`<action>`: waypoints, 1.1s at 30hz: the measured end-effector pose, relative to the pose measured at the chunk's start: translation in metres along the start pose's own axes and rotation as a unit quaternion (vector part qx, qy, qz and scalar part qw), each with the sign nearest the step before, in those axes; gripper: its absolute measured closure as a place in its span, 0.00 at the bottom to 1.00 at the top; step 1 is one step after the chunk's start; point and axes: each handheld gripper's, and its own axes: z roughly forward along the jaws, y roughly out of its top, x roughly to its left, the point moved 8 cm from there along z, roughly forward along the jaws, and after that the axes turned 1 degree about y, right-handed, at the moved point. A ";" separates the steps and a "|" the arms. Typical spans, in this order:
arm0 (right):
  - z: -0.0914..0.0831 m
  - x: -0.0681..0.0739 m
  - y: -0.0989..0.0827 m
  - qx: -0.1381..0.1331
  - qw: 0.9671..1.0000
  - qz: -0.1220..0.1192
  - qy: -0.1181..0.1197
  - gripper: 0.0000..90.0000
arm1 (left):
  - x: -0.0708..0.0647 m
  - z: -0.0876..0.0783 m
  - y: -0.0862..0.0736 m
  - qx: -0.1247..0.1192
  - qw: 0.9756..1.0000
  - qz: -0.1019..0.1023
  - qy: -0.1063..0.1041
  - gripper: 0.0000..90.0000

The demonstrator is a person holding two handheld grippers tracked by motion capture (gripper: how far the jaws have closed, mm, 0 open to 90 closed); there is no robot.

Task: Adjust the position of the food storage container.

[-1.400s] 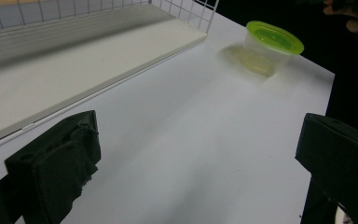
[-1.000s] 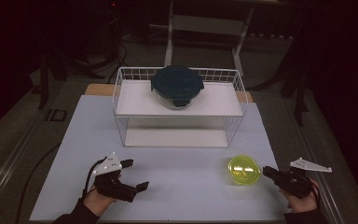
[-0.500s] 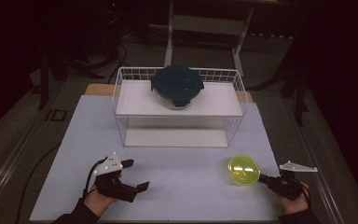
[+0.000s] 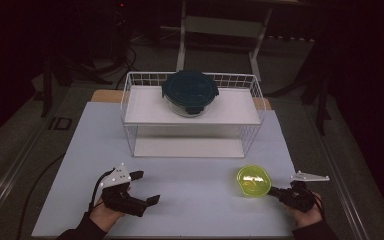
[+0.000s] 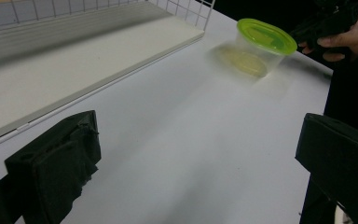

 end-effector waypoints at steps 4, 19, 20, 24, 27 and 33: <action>0.002 0.001 0.001 0.002 1.000 -0.006 -0.002 1.00 | 0.000 0.000 -0.001 0.002 1.000 0.002 0.001 0.00; 0.017 0.008 0.010 0.019 0.999 -0.027 -0.001 1.00 | -0.001 0.000 0.000 0.001 1.000 0.004 -0.002 0.00; 0.017 0.010 0.011 0.018 0.999 -0.027 0.004 1.00 | -0.001 0.000 0.000 0.001 1.000 0.005 -0.002 0.00; 0.022 0.016 0.013 0.022 0.999 -0.031 0.014 1.00 | -0.001 0.001 0.000 0.000 1.000 0.002 -0.003 0.00; 0.028 0.021 0.013 0.032 0.999 -0.040 0.019 1.00 | -0.002 0.001 0.000 0.001 1.000 0.006 -0.003 0.00; 0.038 0.028 0.014 0.044 0.997 -0.051 0.026 1.00 | -0.001 0.001 -0.001 0.002 1.000 0.005 -0.003 0.00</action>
